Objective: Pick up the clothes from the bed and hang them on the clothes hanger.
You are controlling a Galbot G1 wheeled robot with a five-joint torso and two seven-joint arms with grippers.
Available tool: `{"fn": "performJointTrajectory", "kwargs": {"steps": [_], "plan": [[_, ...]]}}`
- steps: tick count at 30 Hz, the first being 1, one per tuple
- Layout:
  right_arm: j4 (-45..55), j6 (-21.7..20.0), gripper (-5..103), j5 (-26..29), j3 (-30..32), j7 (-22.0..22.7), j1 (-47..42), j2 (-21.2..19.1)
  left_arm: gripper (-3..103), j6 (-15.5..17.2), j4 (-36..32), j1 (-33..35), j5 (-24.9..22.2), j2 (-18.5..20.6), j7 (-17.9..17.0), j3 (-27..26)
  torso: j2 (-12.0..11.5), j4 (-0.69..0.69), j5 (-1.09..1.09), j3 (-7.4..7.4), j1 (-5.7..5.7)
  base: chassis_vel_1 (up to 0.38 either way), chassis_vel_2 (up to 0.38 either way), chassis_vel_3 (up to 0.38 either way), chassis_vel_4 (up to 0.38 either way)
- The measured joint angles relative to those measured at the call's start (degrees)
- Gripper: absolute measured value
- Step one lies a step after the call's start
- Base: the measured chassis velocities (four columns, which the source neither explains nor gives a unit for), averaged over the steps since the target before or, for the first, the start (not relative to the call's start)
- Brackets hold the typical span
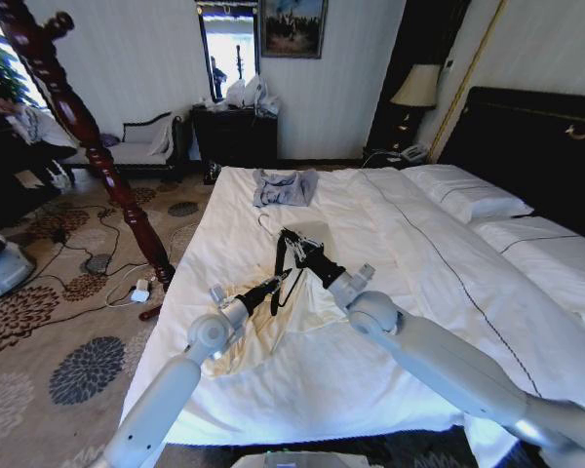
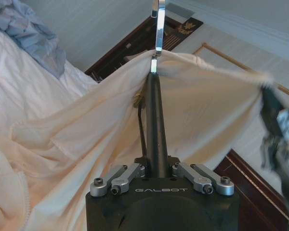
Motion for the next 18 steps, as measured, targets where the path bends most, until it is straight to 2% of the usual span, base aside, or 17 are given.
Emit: {"fn": "performJointTrajectory", "kwargs": {"steps": [5, 12, 18], "plan": [[0.54, -0.02, 0, -3.48, 0.64, -0.76, -4.20, -0.70, 18, 0.00, -1.55, 0.09, -0.22, 0.76, 0.00, -0.52, 0.00, 0.02, 0.01, 0.00, 0.00, 0.000, 0.000, 0.000, 0.000], [0.97, 1.27, 0, -6.56, 1.56, -5.21, -9.27, -2.01, 18, 0.00, -3.33, 0.02, -0.28, 1.19, -0.45, -1.40, 0.00, 0.01, 0.01, 0.00, 0.00, 0.000, 0.000, 0.000, 0.000], [0.01, 1.64, 0, -9.43, 2.37, -4.53, -11.09, -1.48, 18, 0.04, -4.85, 1.12, -0.18, 1.96, -0.53, -1.60, 0.00, 0.02, 0.01, 0.00, 0.00, 0.000, 0.000, 0.000, 0.000]]}}
